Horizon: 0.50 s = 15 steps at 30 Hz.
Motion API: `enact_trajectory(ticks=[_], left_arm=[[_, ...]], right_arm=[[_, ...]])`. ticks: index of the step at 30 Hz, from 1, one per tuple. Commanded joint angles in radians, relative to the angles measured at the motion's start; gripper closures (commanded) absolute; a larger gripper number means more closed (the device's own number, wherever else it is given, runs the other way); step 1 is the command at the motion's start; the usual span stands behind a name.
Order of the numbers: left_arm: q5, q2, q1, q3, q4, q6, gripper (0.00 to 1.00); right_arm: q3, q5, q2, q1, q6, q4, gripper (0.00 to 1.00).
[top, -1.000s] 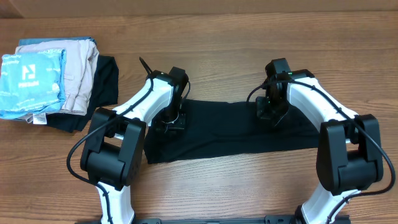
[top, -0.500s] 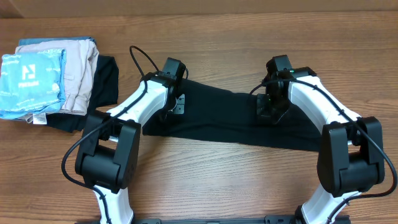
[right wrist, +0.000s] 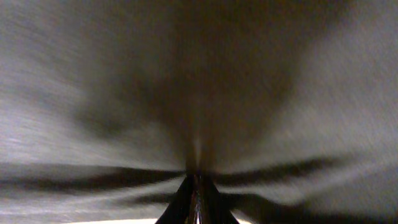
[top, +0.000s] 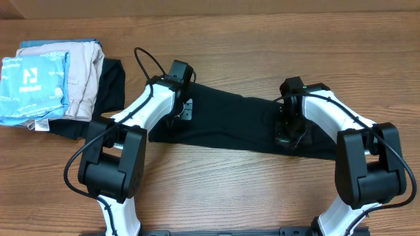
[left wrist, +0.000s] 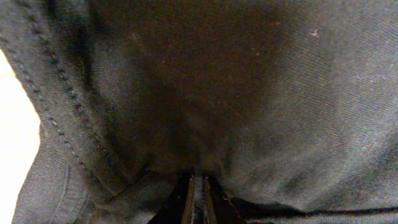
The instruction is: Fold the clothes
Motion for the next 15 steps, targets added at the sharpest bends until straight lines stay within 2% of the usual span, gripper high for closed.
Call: enact_trajectory(ticks=[1, 4, 7, 10, 15], left_arm=[[-0.042, 0.03, 0.027, -0.018, -0.006, 0.02, 0.91], [-0.042, 0.03, 0.028, -0.018, -0.006, 0.02, 0.9], [-0.042, 0.03, 0.036, -0.018, -0.006, 0.02, 0.89], [-0.042, 0.03, 0.039, -0.018, -0.006, 0.02, 0.89], [-0.042, 0.03, 0.039, -0.018, -0.008, 0.02, 0.88]], right_arm=[[-0.017, 0.138, -0.042, 0.005, 0.116, -0.035, 0.96], [0.003, 0.195, -0.085, 0.003, 0.164, -0.058, 0.96], [0.015, 0.197, -0.159, -0.009, 0.164, -0.039, 0.96], [-0.002, 0.199, -0.161, -0.047, 0.164, -0.018, 0.96], [-0.028, 0.216, -0.161, -0.195, 0.172, -0.021, 0.96]])
